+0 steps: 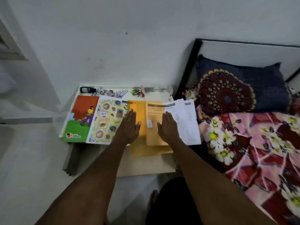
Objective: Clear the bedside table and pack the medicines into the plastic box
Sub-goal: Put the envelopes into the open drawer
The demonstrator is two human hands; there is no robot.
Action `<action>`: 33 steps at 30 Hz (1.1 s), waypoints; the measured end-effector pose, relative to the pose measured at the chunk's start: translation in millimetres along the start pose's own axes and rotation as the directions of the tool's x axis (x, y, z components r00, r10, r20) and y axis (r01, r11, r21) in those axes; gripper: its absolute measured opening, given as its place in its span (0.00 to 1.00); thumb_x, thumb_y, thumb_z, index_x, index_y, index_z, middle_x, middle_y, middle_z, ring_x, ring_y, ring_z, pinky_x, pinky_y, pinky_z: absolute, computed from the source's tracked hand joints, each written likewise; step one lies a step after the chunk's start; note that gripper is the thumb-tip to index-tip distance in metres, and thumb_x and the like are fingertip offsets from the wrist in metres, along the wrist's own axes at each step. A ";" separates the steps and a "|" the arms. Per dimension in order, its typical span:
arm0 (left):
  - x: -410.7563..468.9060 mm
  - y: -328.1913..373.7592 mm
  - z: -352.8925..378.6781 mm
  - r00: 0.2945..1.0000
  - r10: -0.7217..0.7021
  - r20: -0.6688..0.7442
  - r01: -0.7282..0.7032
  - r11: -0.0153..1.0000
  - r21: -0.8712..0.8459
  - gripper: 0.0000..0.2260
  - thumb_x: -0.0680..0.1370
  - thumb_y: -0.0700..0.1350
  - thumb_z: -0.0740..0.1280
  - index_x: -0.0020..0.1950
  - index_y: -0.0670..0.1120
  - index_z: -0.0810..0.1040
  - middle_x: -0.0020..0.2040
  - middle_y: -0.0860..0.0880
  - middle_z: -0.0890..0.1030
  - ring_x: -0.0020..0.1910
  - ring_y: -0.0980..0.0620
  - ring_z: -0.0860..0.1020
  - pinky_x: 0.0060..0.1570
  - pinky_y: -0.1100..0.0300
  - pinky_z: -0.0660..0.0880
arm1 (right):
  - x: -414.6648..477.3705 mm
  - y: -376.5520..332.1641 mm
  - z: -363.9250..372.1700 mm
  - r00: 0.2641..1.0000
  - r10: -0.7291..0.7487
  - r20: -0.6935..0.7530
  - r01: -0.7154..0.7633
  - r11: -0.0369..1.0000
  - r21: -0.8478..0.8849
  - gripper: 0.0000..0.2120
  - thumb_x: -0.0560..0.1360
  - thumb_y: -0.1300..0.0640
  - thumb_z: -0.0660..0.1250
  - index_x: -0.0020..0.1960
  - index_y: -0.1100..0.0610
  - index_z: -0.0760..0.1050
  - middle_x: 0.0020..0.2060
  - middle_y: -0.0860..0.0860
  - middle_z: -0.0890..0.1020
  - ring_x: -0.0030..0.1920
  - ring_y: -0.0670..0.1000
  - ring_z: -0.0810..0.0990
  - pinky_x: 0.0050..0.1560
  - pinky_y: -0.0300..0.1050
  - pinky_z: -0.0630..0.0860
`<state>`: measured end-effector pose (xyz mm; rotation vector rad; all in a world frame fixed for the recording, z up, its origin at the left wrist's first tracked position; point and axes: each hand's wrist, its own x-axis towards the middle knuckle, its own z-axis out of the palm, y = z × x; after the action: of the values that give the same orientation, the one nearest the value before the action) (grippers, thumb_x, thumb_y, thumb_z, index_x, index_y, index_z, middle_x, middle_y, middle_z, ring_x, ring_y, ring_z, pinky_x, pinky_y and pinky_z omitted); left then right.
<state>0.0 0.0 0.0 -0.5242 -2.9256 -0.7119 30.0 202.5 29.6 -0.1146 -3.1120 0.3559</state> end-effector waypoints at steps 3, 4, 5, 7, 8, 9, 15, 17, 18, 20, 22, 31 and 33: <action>1.0 13.4 6.7 0.992 -0.047 0.116 0.047 0.999 0.000 0.29 0.86 0.51 0.55 0.81 0.36 0.53 0.83 0.38 0.50 0.83 0.42 0.47 0.81 0.48 0.48 | -9.6 33.9 -9.3 0.985 0.172 -0.008 -0.172 0.985 0.026 0.29 0.85 0.51 0.56 0.80 0.64 0.54 0.80 0.60 0.56 0.81 0.59 0.53 0.78 0.54 0.59; 4.9 19.5 8.1 0.984 -0.064 0.169 0.064 0.998 0.003 0.29 0.86 0.51 0.54 0.82 0.36 0.52 0.83 0.38 0.49 0.83 0.42 0.47 0.81 0.48 0.48 | -10.5 47.7 -12.4 0.975 0.222 0.002 -0.222 0.975 0.018 0.30 0.84 0.51 0.57 0.80 0.65 0.53 0.80 0.60 0.55 0.81 0.59 0.52 0.78 0.55 0.59; 10.0 23.7 11.3 0.974 -0.073 0.215 0.070 0.997 0.019 0.30 0.86 0.52 0.54 0.82 0.37 0.51 0.83 0.39 0.48 0.83 0.42 0.46 0.81 0.47 0.48 | -10.4 58.2 -13.6 0.966 0.257 0.016 -0.257 0.966 0.012 0.30 0.84 0.51 0.57 0.80 0.66 0.53 0.80 0.61 0.54 0.81 0.60 0.51 0.78 0.55 0.58; 21.1 32.8 17.0 0.960 -0.065 0.271 0.048 0.997 0.067 0.30 0.86 0.54 0.53 0.82 0.38 0.50 0.83 0.40 0.47 0.83 0.43 0.46 0.81 0.46 0.49 | -9.3 76.3 -13.6 0.954 0.298 0.033 -0.298 0.955 -0.005 0.32 0.84 0.51 0.58 0.79 0.66 0.52 0.80 0.62 0.53 0.82 0.61 0.50 0.79 0.57 0.58; 27.0 35.6 18.1 0.959 -0.054 0.279 0.035 0.997 0.074 0.30 0.86 0.54 0.52 0.83 0.39 0.50 0.84 0.41 0.47 0.83 0.43 0.46 0.80 0.46 0.49 | -7.4 82.7 -13.8 0.951 0.306 0.042 -0.306 0.952 -0.008 0.32 0.84 0.51 0.59 0.79 0.66 0.52 0.80 0.63 0.53 0.81 0.61 0.50 0.78 0.58 0.58; 33.1 39.6 20.9 0.956 -0.043 0.289 0.022 0.997 0.076 0.30 0.86 0.54 0.52 0.83 0.39 0.50 0.84 0.42 0.47 0.83 0.43 0.47 0.80 0.46 0.50 | -5.8 88.5 -13.6 0.946 0.317 0.061 -0.317 0.948 -0.012 0.31 0.84 0.51 0.59 0.79 0.65 0.53 0.80 0.63 0.52 0.81 0.61 0.50 0.78 0.58 0.58; 52.2 50.9 36.5 0.940 -0.187 0.287 0.099 0.950 0.296 0.32 0.85 0.55 0.56 0.82 0.38 0.51 0.82 0.35 0.46 0.81 0.36 0.51 0.78 0.44 0.56 | 14.3 104.8 -13.2 0.883 0.469 0.003 -0.457 0.860 0.226 0.30 0.80 0.53 0.66 0.76 0.64 0.59 0.76 0.65 0.62 0.77 0.65 0.60 0.75 0.58 0.63; 51.1 43.8 40.6 0.898 -0.319 0.303 0.229 0.927 0.297 0.33 0.84 0.56 0.58 0.81 0.36 0.52 0.81 0.31 0.46 0.80 0.32 0.52 0.77 0.41 0.58 | 24.3 111.4 -13.9 0.859 0.510 -0.054 -0.463 0.817 0.343 0.29 0.79 0.54 0.68 0.74 0.66 0.63 0.71 0.63 0.71 0.72 0.63 0.69 0.72 0.58 0.68; 50.7 39.2 42.1 0.873 -0.351 0.338 0.260 0.923 0.285 0.34 0.83 0.57 0.59 0.80 0.36 0.54 0.81 0.31 0.47 0.80 0.32 0.51 0.76 0.41 0.59 | 27.8 112.9 -14.0 0.858 0.507 -0.084 -0.440 0.809 0.389 0.29 0.79 0.55 0.69 0.74 0.65 0.64 0.69 0.62 0.74 0.71 0.62 0.71 0.70 0.57 0.70; 52.1 30.0 45.9 0.846 -0.348 0.403 0.244 0.926 0.287 0.36 0.82 0.59 0.62 0.80 0.37 0.55 0.81 0.32 0.47 0.81 0.34 0.49 0.77 0.42 0.59 | 34.1 113.3 -14.1 0.869 0.479 -0.126 -0.362 0.788 0.498 0.31 0.78 0.60 0.69 0.78 0.62 0.62 0.70 0.60 0.75 0.71 0.60 0.73 0.70 0.54 0.72; 55.7 22.5 48.0 0.849 -0.326 0.417 0.215 0.932 0.291 0.38 0.80 0.61 0.65 0.79 0.38 0.56 0.81 0.33 0.48 0.81 0.34 0.49 0.77 0.43 0.59 | 41.5 112.1 -12.5 0.878 0.461 -0.132 -0.317 0.765 0.560 0.28 0.77 0.66 0.67 0.76 0.63 0.65 0.70 0.60 0.75 0.71 0.60 0.73 0.70 0.53 0.72; 48.8 -5.1 47.8 0.897 -0.285 0.338 0.223 0.952 0.211 0.43 0.74 0.66 0.69 0.82 0.50 0.56 0.83 0.40 0.42 0.81 0.34 0.39 0.79 0.38 0.49 | 68.9 140.1 -11.5 0.898 0.437 -0.052 -0.333 0.753 0.568 0.13 0.75 0.71 0.67 0.58 0.71 0.81 0.52 0.64 0.84 0.52 0.58 0.82 0.49 0.41 0.75; 48.4 -7.2 48.0 0.894 -0.305 0.327 0.264 0.950 0.164 0.45 0.72 0.67 0.71 0.82 0.52 0.56 0.82 0.37 0.40 0.81 0.35 0.37 0.79 0.39 0.47 | 70.4 137.6 -12.5 0.910 0.410 -0.056 -0.309 0.763 0.568 0.06 0.74 0.70 0.68 0.48 0.71 0.83 0.40 0.62 0.83 0.42 0.53 0.77 0.41 0.40 0.67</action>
<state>-47.9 31.0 -37.9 -0.2269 -3.4014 -0.5129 -30.2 344.2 10.7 -0.6999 -2.6563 1.1583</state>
